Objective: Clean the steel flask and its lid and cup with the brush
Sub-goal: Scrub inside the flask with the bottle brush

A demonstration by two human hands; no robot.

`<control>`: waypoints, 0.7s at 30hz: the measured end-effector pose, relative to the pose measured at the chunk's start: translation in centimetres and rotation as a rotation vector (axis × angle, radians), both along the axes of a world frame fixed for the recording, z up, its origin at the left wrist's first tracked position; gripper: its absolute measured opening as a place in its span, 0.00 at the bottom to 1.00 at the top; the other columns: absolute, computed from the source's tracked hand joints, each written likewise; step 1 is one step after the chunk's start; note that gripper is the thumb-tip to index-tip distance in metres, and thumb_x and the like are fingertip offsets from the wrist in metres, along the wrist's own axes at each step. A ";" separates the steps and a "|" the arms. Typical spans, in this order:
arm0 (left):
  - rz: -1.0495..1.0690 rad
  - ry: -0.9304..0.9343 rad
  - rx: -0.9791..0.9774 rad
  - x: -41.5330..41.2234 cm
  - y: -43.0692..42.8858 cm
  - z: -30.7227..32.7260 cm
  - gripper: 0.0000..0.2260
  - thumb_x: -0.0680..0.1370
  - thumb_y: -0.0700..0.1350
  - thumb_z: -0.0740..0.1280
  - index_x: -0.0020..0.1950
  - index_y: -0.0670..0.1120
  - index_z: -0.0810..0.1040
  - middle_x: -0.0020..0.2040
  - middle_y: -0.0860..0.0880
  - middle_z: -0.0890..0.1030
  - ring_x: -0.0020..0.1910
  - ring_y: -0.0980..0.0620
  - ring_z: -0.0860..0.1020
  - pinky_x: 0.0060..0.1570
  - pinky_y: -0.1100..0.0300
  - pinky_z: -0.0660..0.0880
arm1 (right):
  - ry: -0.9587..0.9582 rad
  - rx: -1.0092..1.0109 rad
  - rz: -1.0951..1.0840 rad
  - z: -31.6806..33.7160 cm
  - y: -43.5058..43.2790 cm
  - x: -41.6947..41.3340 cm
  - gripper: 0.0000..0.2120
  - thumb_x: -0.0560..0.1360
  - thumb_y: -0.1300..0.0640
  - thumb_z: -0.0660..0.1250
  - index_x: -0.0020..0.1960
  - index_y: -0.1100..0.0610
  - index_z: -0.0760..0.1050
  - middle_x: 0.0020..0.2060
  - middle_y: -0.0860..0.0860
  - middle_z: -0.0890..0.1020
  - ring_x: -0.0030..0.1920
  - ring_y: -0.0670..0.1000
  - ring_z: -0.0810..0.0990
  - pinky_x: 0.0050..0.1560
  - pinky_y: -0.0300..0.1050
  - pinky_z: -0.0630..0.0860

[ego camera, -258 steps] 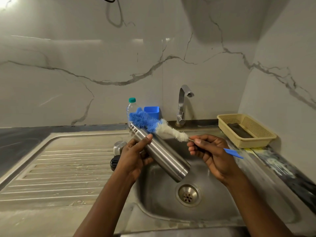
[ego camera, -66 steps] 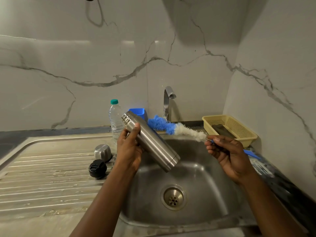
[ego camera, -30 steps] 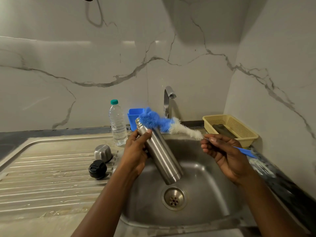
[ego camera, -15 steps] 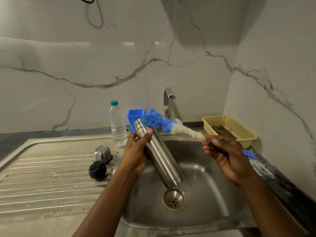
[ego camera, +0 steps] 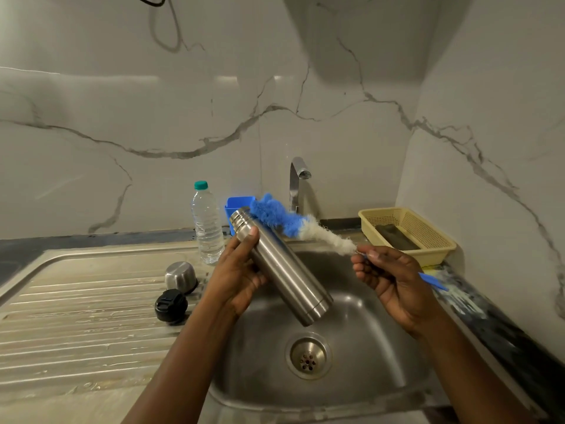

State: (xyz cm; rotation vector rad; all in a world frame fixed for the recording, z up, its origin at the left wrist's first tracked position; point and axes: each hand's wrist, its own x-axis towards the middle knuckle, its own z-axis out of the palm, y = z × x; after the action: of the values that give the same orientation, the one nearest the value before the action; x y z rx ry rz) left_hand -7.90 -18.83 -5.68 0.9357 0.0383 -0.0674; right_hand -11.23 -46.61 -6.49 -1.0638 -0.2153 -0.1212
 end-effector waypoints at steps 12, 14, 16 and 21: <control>0.064 0.002 -0.033 0.1 -0.4 -0.2 0.13 0.83 0.49 0.69 0.66 0.48 0.77 0.67 0.38 0.81 0.65 0.37 0.81 0.60 0.36 0.81 | -0.013 -0.066 0.032 -0.3 -0.3 0.3 0.22 0.63 0.51 0.83 0.53 0.62 0.87 0.46 0.62 0.87 0.45 0.54 0.87 0.45 0.43 0.85; 0.055 0.008 -0.046 0.1 -0.5 -0.1 0.13 0.82 0.49 0.70 0.65 0.47 0.77 0.67 0.37 0.81 0.66 0.36 0.80 0.64 0.34 0.79 | -0.014 -0.056 0.027 -0.3 0.4 0.5 0.16 0.67 0.55 0.76 0.52 0.62 0.87 0.46 0.62 0.87 0.45 0.54 0.87 0.46 0.43 0.85; 0.065 0.006 0.000 0.0 -0.6 0.1 0.13 0.82 0.47 0.71 0.65 0.46 0.77 0.66 0.37 0.81 0.64 0.37 0.81 0.64 0.36 0.79 | -0.006 -0.060 0.018 -0.2 0.6 0.5 0.15 0.68 0.56 0.74 0.52 0.62 0.87 0.46 0.63 0.87 0.45 0.54 0.87 0.46 0.43 0.85; 0.164 0.025 -0.049 0.4 0.1 0.4 0.19 0.80 0.47 0.73 0.69 0.44 0.75 0.65 0.39 0.80 0.62 0.40 0.82 0.56 0.41 0.83 | -0.010 -0.137 0.007 -0.1 -1.7 0.2 0.22 0.64 0.50 0.82 0.53 0.63 0.86 0.46 0.63 0.86 0.44 0.55 0.87 0.44 0.43 0.85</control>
State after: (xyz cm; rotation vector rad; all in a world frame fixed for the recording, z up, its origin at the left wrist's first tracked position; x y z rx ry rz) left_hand -7.53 -18.72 -5.32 0.8797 0.1362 0.0717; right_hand -11.02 -48.31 -6.57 -1.1988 -0.2387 -0.1065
